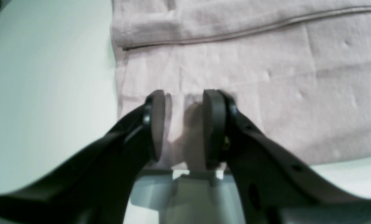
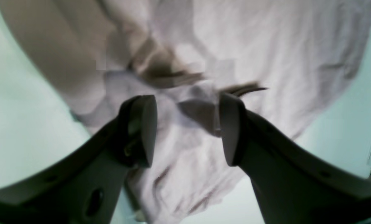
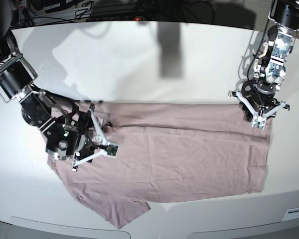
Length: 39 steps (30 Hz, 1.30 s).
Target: Fold the T-shirt properly
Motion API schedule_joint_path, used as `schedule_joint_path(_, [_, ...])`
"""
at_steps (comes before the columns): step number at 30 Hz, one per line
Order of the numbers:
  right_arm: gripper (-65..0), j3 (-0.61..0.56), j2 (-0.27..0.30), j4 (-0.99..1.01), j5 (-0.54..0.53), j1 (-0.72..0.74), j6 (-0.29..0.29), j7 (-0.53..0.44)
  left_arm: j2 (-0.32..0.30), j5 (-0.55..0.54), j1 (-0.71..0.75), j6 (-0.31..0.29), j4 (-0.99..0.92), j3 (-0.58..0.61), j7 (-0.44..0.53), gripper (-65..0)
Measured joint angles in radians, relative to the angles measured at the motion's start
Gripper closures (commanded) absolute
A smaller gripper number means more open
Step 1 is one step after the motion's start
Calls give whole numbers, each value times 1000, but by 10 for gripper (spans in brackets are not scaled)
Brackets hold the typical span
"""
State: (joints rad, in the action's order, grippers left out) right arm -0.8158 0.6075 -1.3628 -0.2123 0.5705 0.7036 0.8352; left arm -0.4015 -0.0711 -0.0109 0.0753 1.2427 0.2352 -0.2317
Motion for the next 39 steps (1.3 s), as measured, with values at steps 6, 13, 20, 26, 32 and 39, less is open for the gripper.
schedule_joint_path(6, [-321,-138,-4,40,118,-5,1,-63,0,0,0,0,1,0,-2,-202])
schedule_joint_path(13, [-321,-149,-18,74,232,8,1,-114,0,0,0,0,1,0,-4,-202])
schedule_joint_path(20, [-321,-149,-66,146,289,40,1,-205,0,0,0,0,1,0,-4,-202])
schedule_joint_path(26, [-321,-141,-171,304,376,64,-45,-218,0,0,2,0,1,0,-6,-202])
schedule_joint_path(32, [-321,-147,-192,317,370,91,-56,-212,0,0,3,0,1,0,-8,-202])
schedule_joint_path(39, [-321,-149,-194,319,358,157,-95,-212,0,0,3,0,1,0,-8,-202])
